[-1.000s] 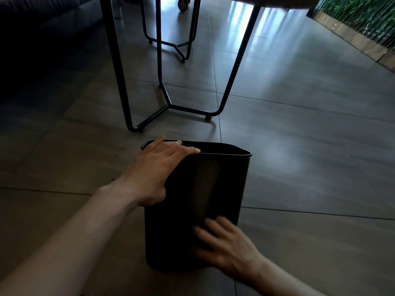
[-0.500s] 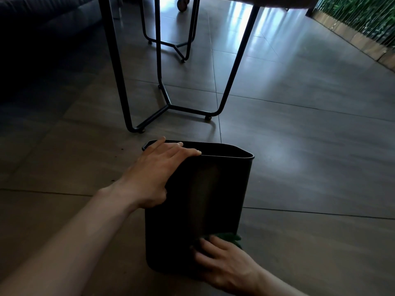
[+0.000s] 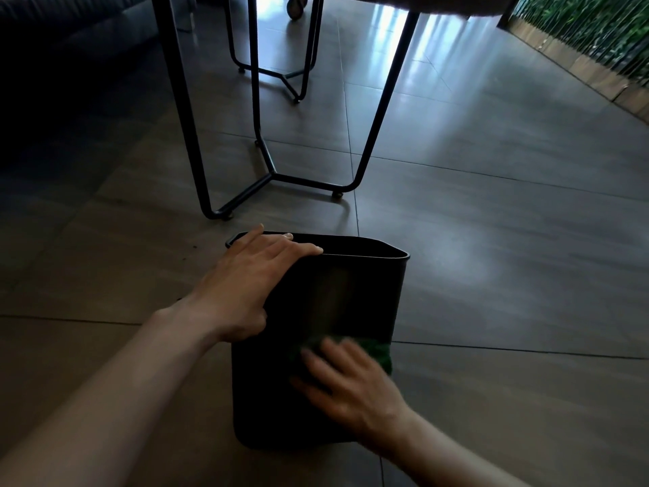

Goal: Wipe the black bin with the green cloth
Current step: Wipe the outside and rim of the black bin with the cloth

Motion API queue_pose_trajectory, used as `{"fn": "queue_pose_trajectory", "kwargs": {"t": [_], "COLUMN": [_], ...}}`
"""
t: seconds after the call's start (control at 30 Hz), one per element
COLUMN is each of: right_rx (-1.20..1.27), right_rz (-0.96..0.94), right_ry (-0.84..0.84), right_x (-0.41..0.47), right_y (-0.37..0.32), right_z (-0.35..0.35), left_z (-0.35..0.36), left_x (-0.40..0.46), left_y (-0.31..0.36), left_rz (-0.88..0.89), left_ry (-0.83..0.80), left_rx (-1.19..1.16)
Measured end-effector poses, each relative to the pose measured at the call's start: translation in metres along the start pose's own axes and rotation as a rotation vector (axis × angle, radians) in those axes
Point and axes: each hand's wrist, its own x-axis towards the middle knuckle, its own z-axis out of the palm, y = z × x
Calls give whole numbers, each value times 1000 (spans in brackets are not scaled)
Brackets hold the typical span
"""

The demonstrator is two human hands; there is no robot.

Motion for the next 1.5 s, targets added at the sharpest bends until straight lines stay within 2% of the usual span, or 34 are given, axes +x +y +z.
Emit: {"fn": "queue_pose_trajectory", "kwargs": {"t": [0.07, 0.13, 0.3, 0.37, 0.43, 0.53, 0.6, 0.67, 0.77, 0.83, 0.93, 1.13, 1.2, 1.3, 1.37, 1.43, 1.5], "right_rx": [12, 34, 22, 1, -19, -11, -8, 30, 59, 31, -19, -14, 3, 10, 7, -14, -39], "right_rz": [-92, -69, 326, 381, 297, 25, -55, 36, 304, 395, 353, -5, 60, 315, 401, 380, 271], "right_ry": [-69, -60, 212, 245, 208, 44, -38, -19, 129, 191, 165, -55, -26, 125, 180, 166, 108], "right_x": [-14, -12, 40, 50, 41, 5, -9, -5, 24, 45, 50, -6, -1, 31, 49, 51, 37], "right_y": [-9, 1, 62, 65, 49, 13, 1, 7, 41, 64, 61, 4, 13, 45, 61, 58, 43], "right_z": [-1, -8, -26, -25, -18, -10, -13, -20, -33, -39, -30, -13, -19, -31, -34, -30, -25], "left_z": [0, 0, -2, -3, -3, -2, -2, -2, -3, -3, -4, -3, -3, -2, -2, -1, 0], "left_x": [-1, -2, -2, -2, -3, -4, -4, -4, -4, -3, -3, -4, -4, -3, -3, -3, -3], "left_y": [0, 1, 0, 1, 2, 3, 3, 3, 3, 4, 4, 5, 4, 3, 2, 1, 1], "left_rz": [3, 3, 14, 9, 6, -5, -4, -2, -1, -1, -5, 3, 6, 19, 16, 16, 14], "left_ry": [2, 1, -12, -9, -8, -17, -15, -20, -29, -30, -23, -14, -10, -10, -2, -4, -9], "left_rx": [-10, -17, -47, -59, -49, -17, -7, -13, -21, -28, -33, -13, -17, -29, -47, -41, -28]}}
